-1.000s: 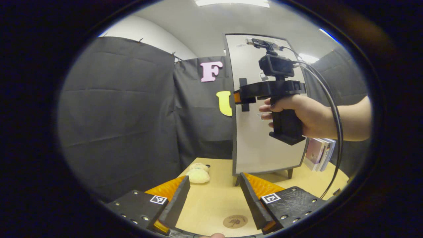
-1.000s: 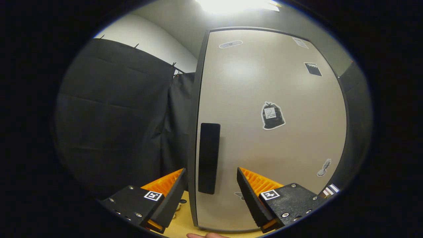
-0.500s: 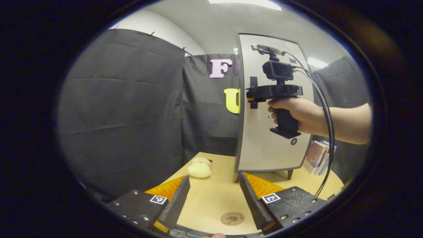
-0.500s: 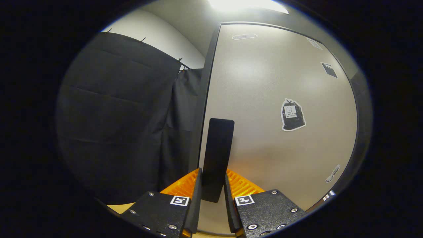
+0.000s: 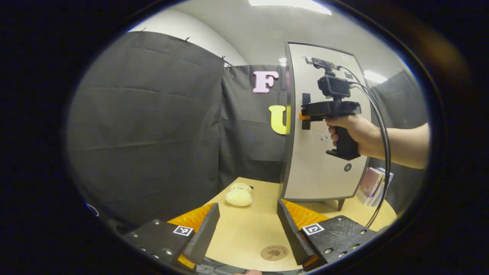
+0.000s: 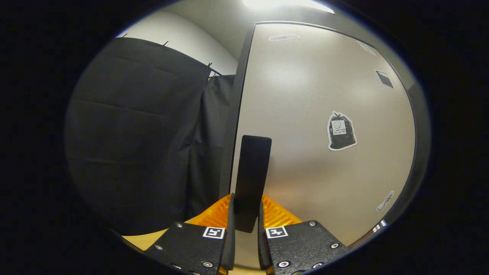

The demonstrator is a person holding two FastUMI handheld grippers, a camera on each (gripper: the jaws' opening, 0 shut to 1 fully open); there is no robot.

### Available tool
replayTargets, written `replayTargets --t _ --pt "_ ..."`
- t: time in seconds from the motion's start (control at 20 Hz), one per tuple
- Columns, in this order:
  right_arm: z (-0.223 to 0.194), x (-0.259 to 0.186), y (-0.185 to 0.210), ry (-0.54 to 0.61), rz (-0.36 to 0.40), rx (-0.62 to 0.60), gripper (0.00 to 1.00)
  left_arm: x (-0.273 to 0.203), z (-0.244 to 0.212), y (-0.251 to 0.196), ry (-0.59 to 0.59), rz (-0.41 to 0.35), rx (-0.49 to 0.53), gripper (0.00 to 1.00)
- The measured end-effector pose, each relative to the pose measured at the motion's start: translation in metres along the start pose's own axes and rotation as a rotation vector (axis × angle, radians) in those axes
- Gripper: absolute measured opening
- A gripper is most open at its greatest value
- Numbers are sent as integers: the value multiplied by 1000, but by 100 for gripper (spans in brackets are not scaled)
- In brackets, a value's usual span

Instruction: Open the cabinet door with the right hand, grasp the bottle in the cabinet with the left hand and place it on the coaster, then close the cabinet door with the right hand.

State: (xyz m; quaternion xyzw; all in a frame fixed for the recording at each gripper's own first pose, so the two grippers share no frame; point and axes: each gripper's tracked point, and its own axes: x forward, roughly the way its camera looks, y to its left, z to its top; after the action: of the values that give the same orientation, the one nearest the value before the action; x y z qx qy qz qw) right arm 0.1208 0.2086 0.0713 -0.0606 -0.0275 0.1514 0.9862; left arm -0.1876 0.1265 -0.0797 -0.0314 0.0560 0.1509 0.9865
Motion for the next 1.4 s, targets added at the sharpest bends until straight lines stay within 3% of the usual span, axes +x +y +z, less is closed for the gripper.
replayTargets --t 0.55,1.05,1.25,1.4 --pt "-1 -14 3 24 115 -15 25 1 2 -3 -3 -33 40 87" --pt "-5 -27 -4 17 296 4 25 6 3 -20 -3 -137 49 87" --pt "-9 -26 -9 23 353 5 25 5 -5 -37 52 -190 7 87" --pt "-9 -30 -11 11 409 8 25 -1 0 -35 57 -201 39 87"
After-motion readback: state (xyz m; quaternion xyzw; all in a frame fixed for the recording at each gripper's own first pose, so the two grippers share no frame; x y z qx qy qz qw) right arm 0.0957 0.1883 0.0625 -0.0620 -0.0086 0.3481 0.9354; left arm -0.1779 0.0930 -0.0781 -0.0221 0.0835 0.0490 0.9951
